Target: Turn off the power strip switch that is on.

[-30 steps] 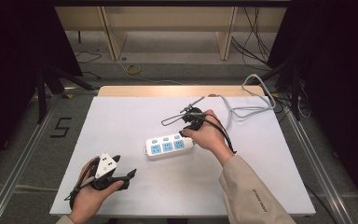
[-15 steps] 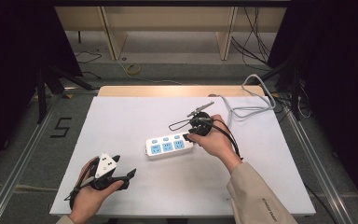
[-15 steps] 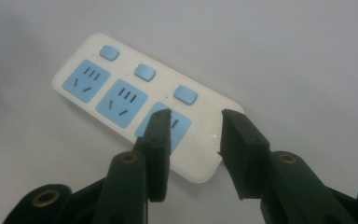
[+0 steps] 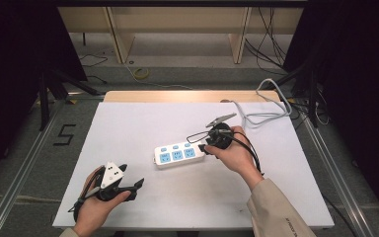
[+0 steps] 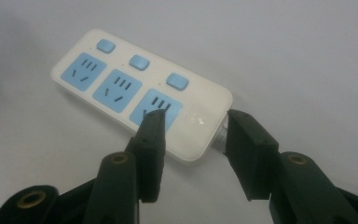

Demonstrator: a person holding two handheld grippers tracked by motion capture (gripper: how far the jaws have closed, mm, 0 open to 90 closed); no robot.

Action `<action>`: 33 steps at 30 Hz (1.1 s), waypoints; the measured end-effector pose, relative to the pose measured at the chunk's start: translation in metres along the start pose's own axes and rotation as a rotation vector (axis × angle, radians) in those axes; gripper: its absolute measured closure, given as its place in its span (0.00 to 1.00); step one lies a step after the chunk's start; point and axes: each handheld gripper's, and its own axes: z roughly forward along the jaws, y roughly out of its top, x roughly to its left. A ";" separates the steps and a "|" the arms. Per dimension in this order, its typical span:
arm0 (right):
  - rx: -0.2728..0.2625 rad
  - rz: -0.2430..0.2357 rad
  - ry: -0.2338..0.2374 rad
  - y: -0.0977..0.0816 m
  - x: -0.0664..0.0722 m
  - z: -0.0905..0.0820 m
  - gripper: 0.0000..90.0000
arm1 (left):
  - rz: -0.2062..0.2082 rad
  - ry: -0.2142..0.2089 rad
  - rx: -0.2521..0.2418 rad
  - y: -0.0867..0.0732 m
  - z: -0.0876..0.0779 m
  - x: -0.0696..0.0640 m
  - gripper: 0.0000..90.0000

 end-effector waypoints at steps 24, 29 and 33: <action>-0.054 0.041 -0.018 -0.022 -0.012 -0.021 0.63 | -0.008 0.005 0.001 0.000 0.000 0.001 0.27; -0.065 0.045 -0.027 -0.026 -0.013 -0.024 0.63 | -0.010 0.006 0.002 -0.001 0.000 0.001 0.27; -0.070 0.044 -0.035 -0.030 -0.015 -0.027 0.63 | -0.011 0.006 0.003 -0.001 0.000 0.001 0.27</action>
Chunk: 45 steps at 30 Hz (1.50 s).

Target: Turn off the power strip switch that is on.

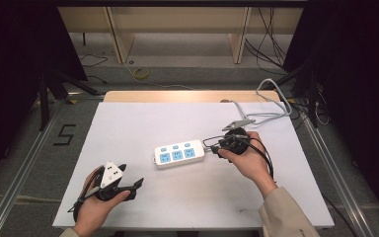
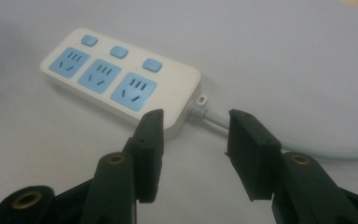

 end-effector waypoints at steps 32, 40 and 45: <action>-0.117 0.008 -0.008 -0.072 -0.023 -0.033 0.52 | -0.005 0.007 0.003 -0.001 0.000 0.001 0.27; -0.220 -0.003 -0.016 -0.101 -0.018 -0.040 0.45 | -0.001 0.002 0.008 -0.001 0.001 0.001 0.27; -0.287 0.015 -0.034 -0.113 -0.015 -0.044 0.42 | 0.000 0.002 0.008 0.000 0.000 0.000 0.27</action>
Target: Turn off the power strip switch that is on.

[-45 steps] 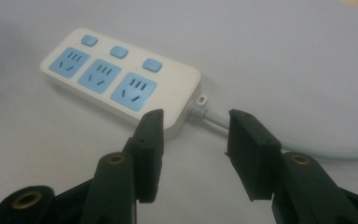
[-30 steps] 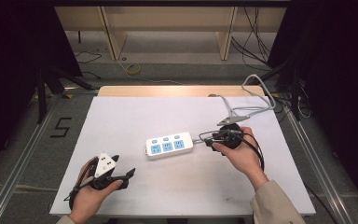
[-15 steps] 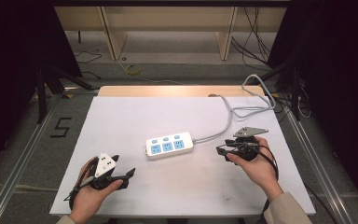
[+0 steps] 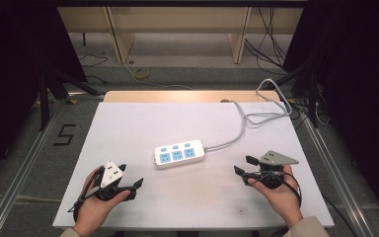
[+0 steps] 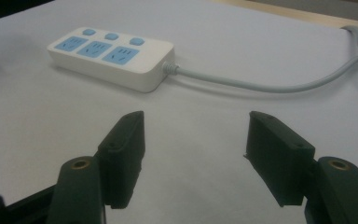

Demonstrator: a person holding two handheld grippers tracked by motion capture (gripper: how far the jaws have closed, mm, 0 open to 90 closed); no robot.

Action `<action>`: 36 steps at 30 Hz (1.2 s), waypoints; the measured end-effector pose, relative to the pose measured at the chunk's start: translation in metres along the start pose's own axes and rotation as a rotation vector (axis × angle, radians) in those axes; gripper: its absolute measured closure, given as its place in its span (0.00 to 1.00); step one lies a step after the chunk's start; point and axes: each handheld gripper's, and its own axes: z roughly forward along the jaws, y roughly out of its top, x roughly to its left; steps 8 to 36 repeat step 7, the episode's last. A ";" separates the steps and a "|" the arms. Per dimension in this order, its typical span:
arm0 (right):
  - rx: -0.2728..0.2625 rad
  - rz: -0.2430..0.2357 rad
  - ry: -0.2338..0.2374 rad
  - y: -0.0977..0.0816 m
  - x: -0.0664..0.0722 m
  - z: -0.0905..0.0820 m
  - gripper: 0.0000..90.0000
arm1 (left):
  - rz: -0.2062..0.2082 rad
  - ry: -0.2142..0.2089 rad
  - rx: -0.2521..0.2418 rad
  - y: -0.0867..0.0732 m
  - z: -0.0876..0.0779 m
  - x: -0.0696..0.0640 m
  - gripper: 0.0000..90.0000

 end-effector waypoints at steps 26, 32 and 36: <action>-0.008 -0.011 -0.007 -0.004 0.005 -0.001 0.41 | 0.006 -0.002 0.001 0.000 0.001 0.000 0.27; -0.008 -0.011 -0.007 -0.004 0.005 -0.001 0.41 | 0.006 -0.002 0.001 0.000 0.001 0.000 0.27; -0.008 -0.011 -0.007 -0.004 0.005 -0.001 0.41 | 0.006 -0.002 0.001 0.000 0.001 0.000 0.27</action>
